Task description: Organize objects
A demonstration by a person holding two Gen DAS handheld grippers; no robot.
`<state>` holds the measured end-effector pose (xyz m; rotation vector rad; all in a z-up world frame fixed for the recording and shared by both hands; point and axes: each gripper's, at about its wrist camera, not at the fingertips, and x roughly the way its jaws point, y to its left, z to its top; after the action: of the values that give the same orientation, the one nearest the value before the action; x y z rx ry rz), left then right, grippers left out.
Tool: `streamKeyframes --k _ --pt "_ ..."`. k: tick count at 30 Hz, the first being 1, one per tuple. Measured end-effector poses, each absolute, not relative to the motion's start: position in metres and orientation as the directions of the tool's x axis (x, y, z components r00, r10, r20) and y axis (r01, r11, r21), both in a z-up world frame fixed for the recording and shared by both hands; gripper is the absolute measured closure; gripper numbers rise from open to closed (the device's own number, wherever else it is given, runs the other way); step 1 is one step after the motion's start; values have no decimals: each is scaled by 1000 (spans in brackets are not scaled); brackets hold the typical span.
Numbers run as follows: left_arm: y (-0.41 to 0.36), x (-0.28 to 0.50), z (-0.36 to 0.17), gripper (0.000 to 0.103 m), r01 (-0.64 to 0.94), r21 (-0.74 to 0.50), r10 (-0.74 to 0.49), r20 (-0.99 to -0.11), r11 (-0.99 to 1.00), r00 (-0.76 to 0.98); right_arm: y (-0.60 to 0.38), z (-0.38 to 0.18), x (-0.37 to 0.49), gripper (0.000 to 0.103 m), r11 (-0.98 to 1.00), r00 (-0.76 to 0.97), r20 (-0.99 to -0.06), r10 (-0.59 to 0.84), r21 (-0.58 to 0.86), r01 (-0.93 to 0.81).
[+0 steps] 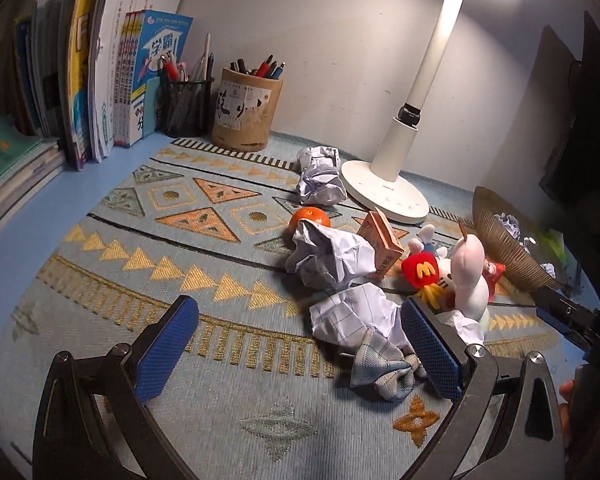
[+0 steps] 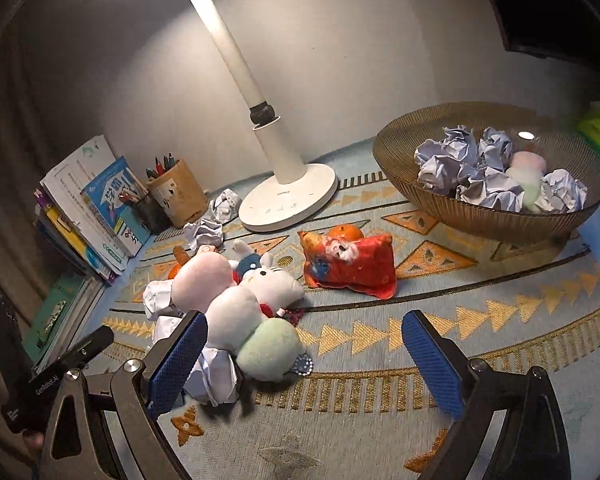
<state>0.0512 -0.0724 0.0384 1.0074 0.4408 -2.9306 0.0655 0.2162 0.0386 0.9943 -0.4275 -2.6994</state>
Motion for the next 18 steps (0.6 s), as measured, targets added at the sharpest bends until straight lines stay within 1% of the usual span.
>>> streamKeyframes --k 1,3,7,11,14,16,17,18 --pt "-72 49 37 2 102 -259 81 -610 -960 -788 214 37 65 5 -940 -748 -596 -293 322 112" --pt "-72 51 38 2 68 -283 118 -591 -957 -798 209 32 62 5 -959 -742 -623 -247 266 96" --pt "-72 53 37 2 45 -308 152 -585 -950 -797 202 23 52 6 -963 -704 -664 -252 246 112" --pt "-59 44 32 2 -11 -283 197 -640 -959 -743 206 20 48 5 -960 -697 -670 -257 263 101" --pt "-45 42 33 2 -30 -231 181 -664 -972 -726 213 20 48 6 -950 -696 -664 -274 298 91" --pt "-32 39 30 5 -49 -221 192 -692 -974 -696 217 20 48 6 -944 -695 -659 -286 316 88" --pt "-26 37 28 12 -51 -222 197 -706 -974 -680 217 20 48 6 -943 -695 -658 -289 321 89" --pt "-19 34 26 22 -50 -213 193 -728 -976 -658 217 19 48 6 -944 -695 -659 -287 319 87"
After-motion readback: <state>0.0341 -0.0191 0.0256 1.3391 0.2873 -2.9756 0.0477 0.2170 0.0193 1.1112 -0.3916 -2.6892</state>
